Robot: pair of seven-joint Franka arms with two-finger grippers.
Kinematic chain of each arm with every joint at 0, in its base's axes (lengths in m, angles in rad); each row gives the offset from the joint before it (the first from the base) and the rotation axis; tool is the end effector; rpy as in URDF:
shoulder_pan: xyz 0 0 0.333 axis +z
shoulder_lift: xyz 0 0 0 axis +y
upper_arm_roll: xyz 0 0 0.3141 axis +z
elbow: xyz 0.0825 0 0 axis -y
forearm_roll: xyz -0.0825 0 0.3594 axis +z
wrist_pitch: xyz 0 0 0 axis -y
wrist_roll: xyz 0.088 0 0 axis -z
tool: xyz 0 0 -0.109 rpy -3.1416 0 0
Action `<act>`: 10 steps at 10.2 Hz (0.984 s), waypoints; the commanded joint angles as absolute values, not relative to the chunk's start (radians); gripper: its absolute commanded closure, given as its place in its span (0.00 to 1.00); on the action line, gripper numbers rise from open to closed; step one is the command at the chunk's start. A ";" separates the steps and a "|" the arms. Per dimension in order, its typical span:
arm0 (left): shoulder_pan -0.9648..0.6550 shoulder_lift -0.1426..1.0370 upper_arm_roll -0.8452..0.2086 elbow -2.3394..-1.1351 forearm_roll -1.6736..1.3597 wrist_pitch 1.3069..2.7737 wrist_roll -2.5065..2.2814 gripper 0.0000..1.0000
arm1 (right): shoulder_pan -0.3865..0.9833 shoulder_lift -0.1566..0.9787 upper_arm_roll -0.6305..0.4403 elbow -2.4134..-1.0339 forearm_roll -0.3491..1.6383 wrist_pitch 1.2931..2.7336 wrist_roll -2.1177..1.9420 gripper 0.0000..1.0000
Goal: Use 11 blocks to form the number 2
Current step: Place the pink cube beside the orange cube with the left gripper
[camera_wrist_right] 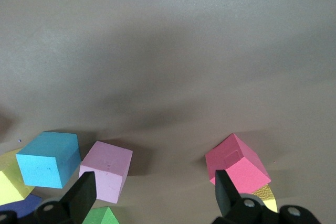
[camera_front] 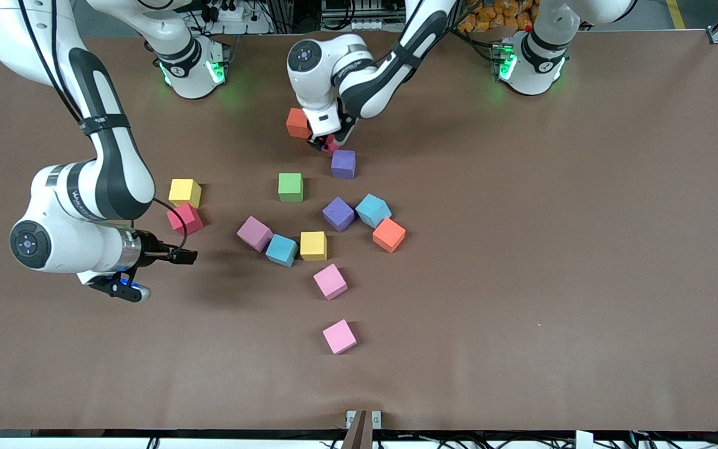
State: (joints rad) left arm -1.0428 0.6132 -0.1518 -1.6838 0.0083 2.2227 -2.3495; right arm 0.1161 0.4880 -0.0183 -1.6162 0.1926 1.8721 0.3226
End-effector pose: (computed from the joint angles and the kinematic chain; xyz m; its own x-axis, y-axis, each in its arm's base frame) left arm 0.2499 -0.6021 0.2540 0.3860 0.9224 -0.0097 0.9170 -0.3848 -0.1052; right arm 0.6282 0.0780 0.3349 0.9217 -0.2768 -0.2717 -0.3068 -0.9489 -0.0741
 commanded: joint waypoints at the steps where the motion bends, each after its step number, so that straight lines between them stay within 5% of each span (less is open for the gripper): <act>1: -1.040 0.575 -0.181 -1.747 -0.015 2.227 -2.494 1.00 | 0.126 0.485 -0.020 -1.621 0.204 1.878 0.336 0.00; 4: -1.048 0.607 -0.187 -1.746 -0.015 2.342 -2.569 0.93 | 0.130 0.485 -0.020 -1.621 0.204 1.878 0.345 0.00; 10: -1.071 0.650 -0.195 -1.749 -0.017 2.422 -2.635 0.98 | 0.132 0.485 -0.020 -1.621 0.204 1.878 0.345 0.00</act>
